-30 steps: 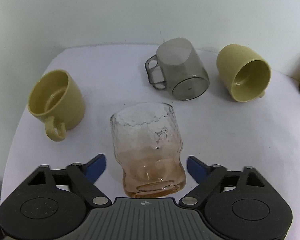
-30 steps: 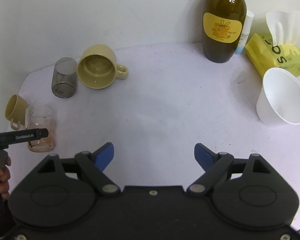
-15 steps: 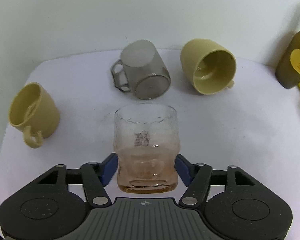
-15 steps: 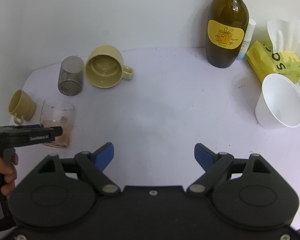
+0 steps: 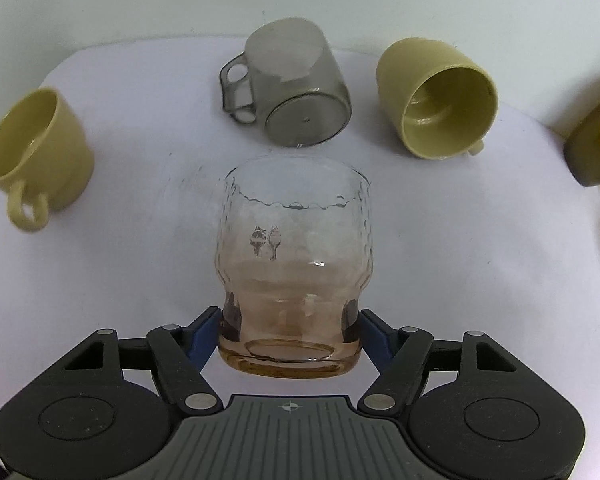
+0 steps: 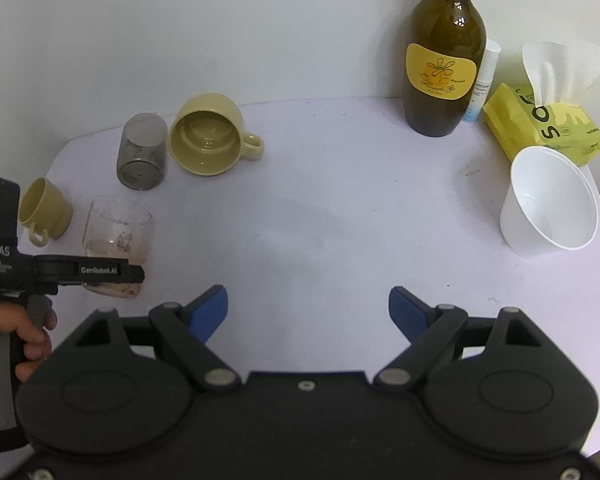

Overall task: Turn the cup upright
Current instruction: 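Rotate the held glass over with the left tool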

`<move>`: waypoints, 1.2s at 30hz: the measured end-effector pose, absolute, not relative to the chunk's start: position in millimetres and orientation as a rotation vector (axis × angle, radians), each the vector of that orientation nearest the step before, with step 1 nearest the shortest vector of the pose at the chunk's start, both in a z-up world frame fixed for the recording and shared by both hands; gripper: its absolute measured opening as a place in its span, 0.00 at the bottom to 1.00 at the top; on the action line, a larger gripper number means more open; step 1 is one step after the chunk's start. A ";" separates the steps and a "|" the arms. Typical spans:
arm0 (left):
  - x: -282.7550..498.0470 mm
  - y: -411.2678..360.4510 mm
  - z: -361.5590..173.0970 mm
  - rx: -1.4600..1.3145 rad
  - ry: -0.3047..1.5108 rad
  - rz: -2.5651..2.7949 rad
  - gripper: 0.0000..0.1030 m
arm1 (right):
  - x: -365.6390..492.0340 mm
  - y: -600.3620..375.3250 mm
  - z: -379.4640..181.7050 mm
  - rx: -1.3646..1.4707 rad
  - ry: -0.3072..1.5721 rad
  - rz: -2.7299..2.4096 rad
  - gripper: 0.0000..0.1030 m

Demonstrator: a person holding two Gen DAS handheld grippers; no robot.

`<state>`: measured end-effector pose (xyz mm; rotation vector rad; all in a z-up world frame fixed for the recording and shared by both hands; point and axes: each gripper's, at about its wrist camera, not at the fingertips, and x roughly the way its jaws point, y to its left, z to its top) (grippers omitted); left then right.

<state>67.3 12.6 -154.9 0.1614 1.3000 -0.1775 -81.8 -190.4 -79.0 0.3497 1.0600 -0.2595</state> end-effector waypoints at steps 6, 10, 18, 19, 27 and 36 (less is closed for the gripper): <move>56.0 6.9 -159.6 0.190 1.281 -0.152 0.71 | -81.7 -188.0 -78.4 0.340 1.059 -0.255 0.84; 53.7 6.5 -152.6 0.181 1.289 -0.164 0.66 | -83.7 -187.0 -81.5 0.348 1.072 -0.244 0.84; 50.6 8.9 -106.1 0.076 1.246 -0.178 0.65 | -79.5 -181.9 -81.1 0.345 1.064 -0.217 0.84; 54.2 9.2 -101.7 0.047 1.248 -0.176 0.65 | -79.1 -180.7 -81.1 0.343 1.064 -0.212 0.84; 77.3 -6.4 -97.8 0.023 1.254 -0.112 0.65 | -75.9 -176.4 -79.4 0.322 1.062 -0.189 0.84; 74.9 -30.3 -103.2 0.180 1.216 -0.130 0.67 | -75.4 -178.0 -78.3 0.317 1.055 -0.193 0.85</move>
